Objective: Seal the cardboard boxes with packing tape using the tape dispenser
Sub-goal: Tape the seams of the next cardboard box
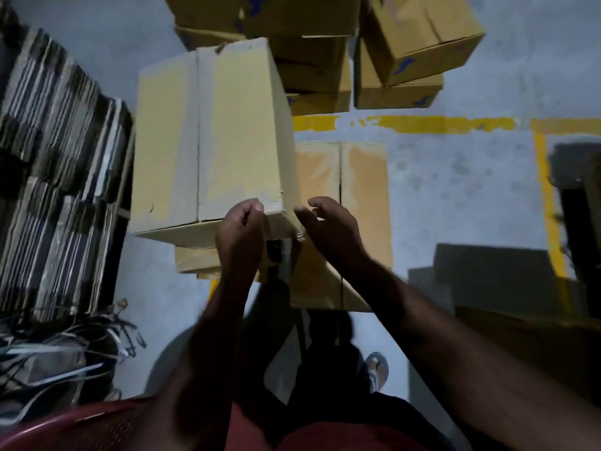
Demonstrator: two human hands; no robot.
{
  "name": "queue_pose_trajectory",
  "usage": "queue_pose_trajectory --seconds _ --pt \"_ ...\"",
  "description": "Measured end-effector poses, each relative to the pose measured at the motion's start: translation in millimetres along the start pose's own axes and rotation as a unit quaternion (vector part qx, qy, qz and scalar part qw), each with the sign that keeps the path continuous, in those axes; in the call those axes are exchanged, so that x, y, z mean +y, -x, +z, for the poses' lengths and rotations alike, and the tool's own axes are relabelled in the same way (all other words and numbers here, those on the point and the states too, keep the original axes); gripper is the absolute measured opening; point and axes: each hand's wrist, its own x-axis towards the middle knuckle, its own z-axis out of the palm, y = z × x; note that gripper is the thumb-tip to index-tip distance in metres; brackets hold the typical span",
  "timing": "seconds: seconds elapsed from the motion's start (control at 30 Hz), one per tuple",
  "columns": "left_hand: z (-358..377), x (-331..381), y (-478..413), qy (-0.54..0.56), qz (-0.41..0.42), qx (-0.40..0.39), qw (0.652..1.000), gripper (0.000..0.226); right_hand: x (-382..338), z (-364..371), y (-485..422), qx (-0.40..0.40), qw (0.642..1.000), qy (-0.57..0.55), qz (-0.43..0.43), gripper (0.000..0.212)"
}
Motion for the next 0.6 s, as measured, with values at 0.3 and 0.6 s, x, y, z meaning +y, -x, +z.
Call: queue_pose_trajectory --seconds 0.3,0.6 --pt "-79 -46 -88 -0.24 -0.101 0.183 0.948 0.052 -28 57 -57 -0.081 0.993 0.007 0.082 0.06" --pt "-133 -92 -128 -0.094 -0.236 0.117 0.96 0.135 -19 76 -85 -0.148 0.983 0.031 0.105 0.045"
